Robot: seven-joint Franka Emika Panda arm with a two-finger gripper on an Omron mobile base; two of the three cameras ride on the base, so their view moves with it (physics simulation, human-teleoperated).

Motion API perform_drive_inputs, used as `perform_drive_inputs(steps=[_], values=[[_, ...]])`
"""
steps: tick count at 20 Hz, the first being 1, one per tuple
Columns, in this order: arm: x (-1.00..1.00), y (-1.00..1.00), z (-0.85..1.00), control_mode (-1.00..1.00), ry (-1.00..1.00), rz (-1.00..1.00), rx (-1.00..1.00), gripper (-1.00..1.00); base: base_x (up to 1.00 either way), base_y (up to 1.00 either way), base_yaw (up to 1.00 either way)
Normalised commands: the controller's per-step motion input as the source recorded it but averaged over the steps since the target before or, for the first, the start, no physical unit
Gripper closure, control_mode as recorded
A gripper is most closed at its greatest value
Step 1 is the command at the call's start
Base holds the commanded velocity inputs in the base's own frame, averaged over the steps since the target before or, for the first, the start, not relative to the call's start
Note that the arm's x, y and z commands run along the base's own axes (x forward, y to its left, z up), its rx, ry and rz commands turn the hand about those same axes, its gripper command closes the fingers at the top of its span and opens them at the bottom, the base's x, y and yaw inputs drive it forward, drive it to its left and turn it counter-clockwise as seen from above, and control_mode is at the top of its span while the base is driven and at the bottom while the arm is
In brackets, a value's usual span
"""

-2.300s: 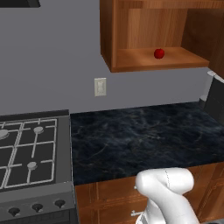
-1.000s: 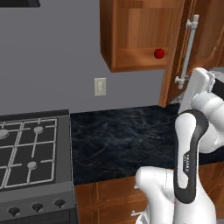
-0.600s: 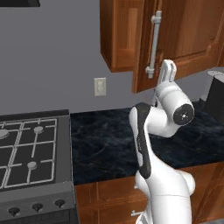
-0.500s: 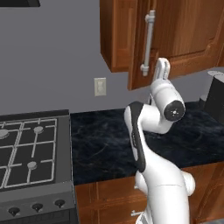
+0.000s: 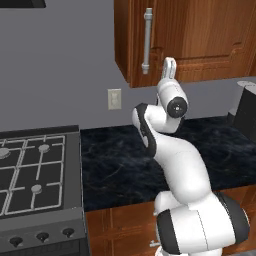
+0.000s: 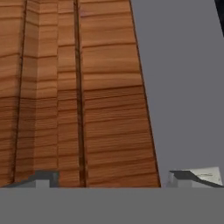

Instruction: Pick the apple from the counter and place it in the cabinet. Then close the cabinet.

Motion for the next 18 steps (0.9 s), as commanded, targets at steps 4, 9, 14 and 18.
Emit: perform_drive_inputs(steps=[4,9,14,18], values=[[0.81,-0.37,0.00,-1.00,0.05,0.00,0.00,-1.00,0.00,0.00,0.00],[0.61,-0.30,0.00,-1.00,0.02,0.01,0.00,-1.00,0.00,0.00,0.00],[0.38,-0.19,-0.02,-1.00,0.00,0.02,0.00,-1.00,0.00,0.00,0.00],[-0.17,-0.12,0.00,-1.00,0.02,0.05,0.00,-1.00,0.00,0.00,0.00]])
